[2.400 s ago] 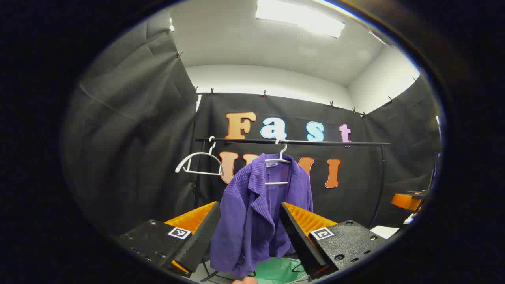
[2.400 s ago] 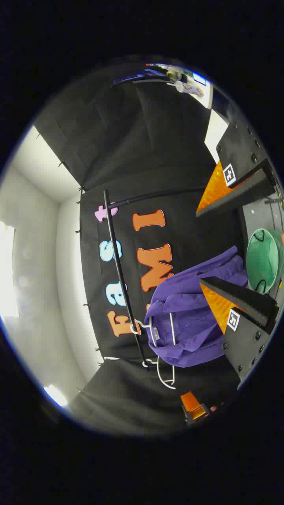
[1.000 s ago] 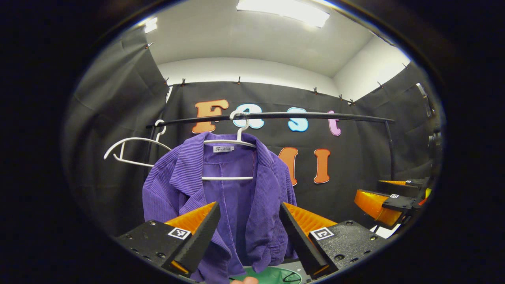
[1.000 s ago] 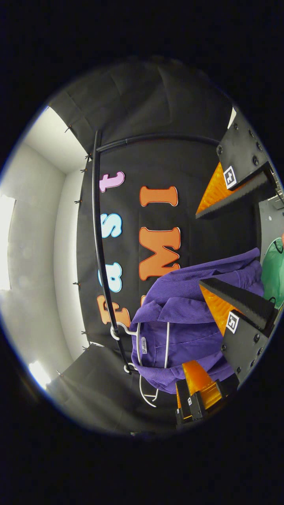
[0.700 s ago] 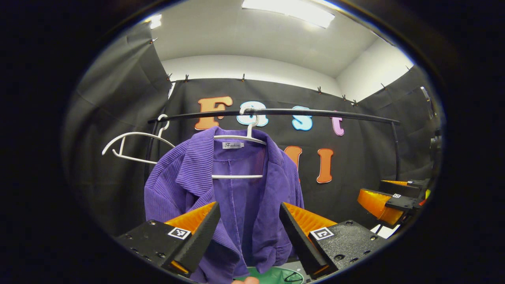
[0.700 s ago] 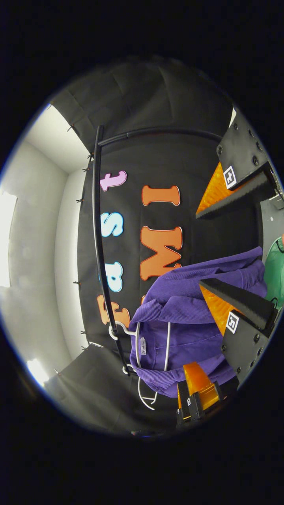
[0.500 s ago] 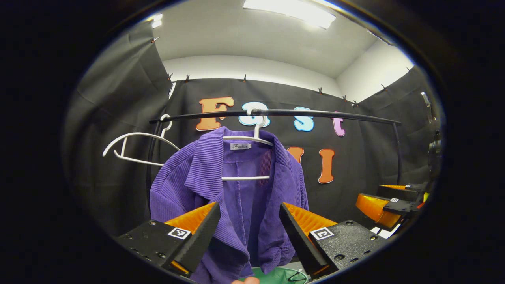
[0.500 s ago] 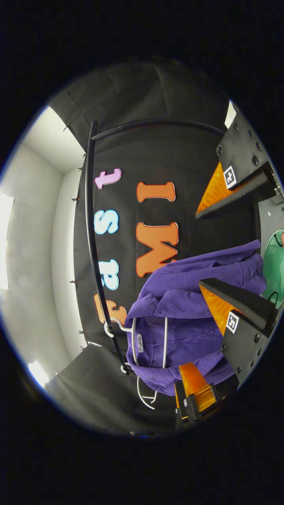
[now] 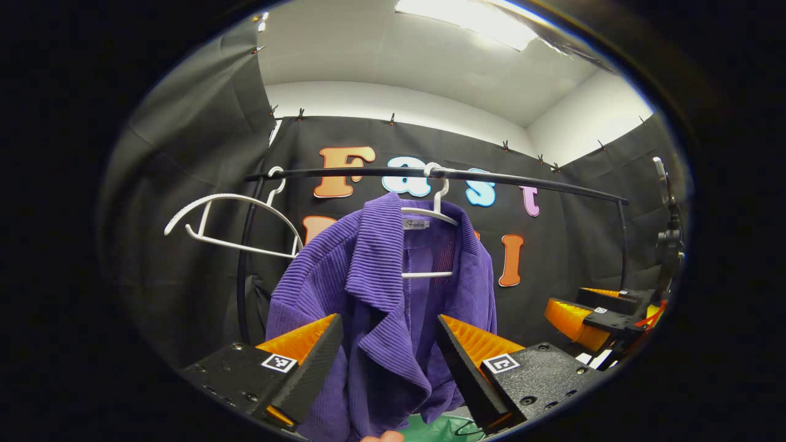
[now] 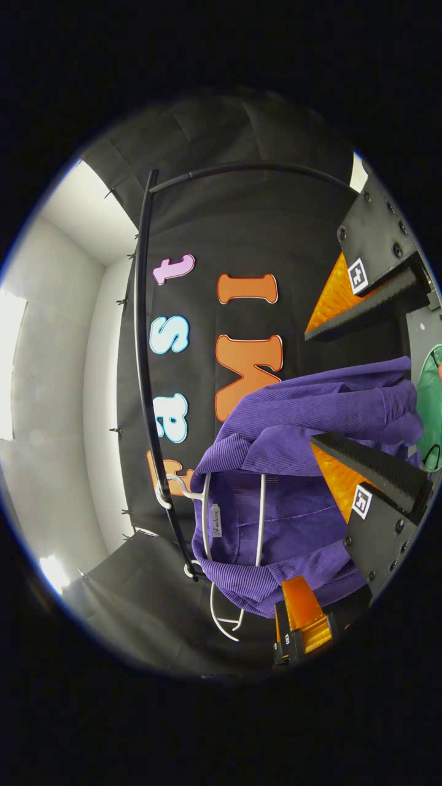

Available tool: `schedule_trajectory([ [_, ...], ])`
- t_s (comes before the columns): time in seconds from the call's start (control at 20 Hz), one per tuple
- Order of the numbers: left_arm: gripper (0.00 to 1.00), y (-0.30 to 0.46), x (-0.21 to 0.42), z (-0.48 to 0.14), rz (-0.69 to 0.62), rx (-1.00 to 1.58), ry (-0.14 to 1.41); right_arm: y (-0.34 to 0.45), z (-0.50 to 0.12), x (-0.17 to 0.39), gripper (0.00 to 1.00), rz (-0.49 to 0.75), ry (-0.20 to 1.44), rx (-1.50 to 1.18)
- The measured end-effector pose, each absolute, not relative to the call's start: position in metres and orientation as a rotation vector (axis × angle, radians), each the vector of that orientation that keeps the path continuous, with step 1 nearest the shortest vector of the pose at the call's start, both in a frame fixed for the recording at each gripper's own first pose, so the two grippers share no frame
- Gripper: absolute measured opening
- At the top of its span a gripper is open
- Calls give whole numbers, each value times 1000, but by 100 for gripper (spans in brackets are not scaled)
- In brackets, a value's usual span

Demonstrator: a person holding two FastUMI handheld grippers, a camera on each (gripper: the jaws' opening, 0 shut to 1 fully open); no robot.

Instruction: Grasp the clothes on the hanger with both hands and then place them into the laundry hamper below.

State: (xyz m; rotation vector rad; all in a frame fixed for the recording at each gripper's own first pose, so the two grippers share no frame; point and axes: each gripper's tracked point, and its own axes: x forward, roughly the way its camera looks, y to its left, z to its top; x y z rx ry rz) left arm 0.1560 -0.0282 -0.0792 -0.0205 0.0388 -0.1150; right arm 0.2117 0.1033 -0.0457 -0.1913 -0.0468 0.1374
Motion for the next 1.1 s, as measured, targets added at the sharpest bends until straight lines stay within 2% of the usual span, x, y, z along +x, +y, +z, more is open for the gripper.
schedule_trajectory([
  [0.05, 92, -24, 155, -79, -110, -16, 40, 108, -51, 215, 97, 145, -35, -188],
  [0.1, 95, -19, 153, -77, -99, -12, 38, 116, -55, 221, 97, 165, -26, -185],
  [0.2, 95, -10, 149, -78, -50, -15, 42, 136, -63, 235, 97, 237, 0, -172],
  [0.4, 95, 9, 134, -74, 146, 27, 24, 176, -79, 266, 97, 428, 23, -163],
  [0.5, 95, 6, 125, -72, 235, 41, 15, 181, -97, 283, 97, 477, 68, -169],
  [0.55, 95, 2, 121, -71, 270, 45, 8, 193, -109, 290, 100, 522, 103, -155],
  [0.6, 95, -3, 117, -72, 302, 53, 7, 202, -121, 296, 96, 574, 139, -135],
  [0.65, 95, -6, 112, -71, 338, 67, 7, 204, -131, 305, 98, 590, 165, -127],
  [0.7, 95, -9, 106, -69, 375, 80, 3, 202, -141, 316, 94, 575, 183, -128],
  [0.75, 95, -14, 99, -67, 406, 87, -3, 197, -150, 327, 100, 547, 199, -135],
  [0.8, 95, -17, 93, -66, 434, 90, -6, 191, -159, 338, 97, 530, 218, -136],
  [0.9, 95, -21, 82, -69, 485, 92, 0, 184, -171, 349, 97, 549, 261, -121],
  [0.95, 95, -21, 81, -72, 502, 92, 7, 183, -171, 351, 77, 576, 262, -104],
  [1.0, 91, -23, 81, -76, 514, 89, 16, 177, -165, 354, 56, 585, 249, -97],
  [1.1, 92, -27, 87, -88, 516, 72, 43, 165, -146, 350, 16, 629, 202, -91],
])
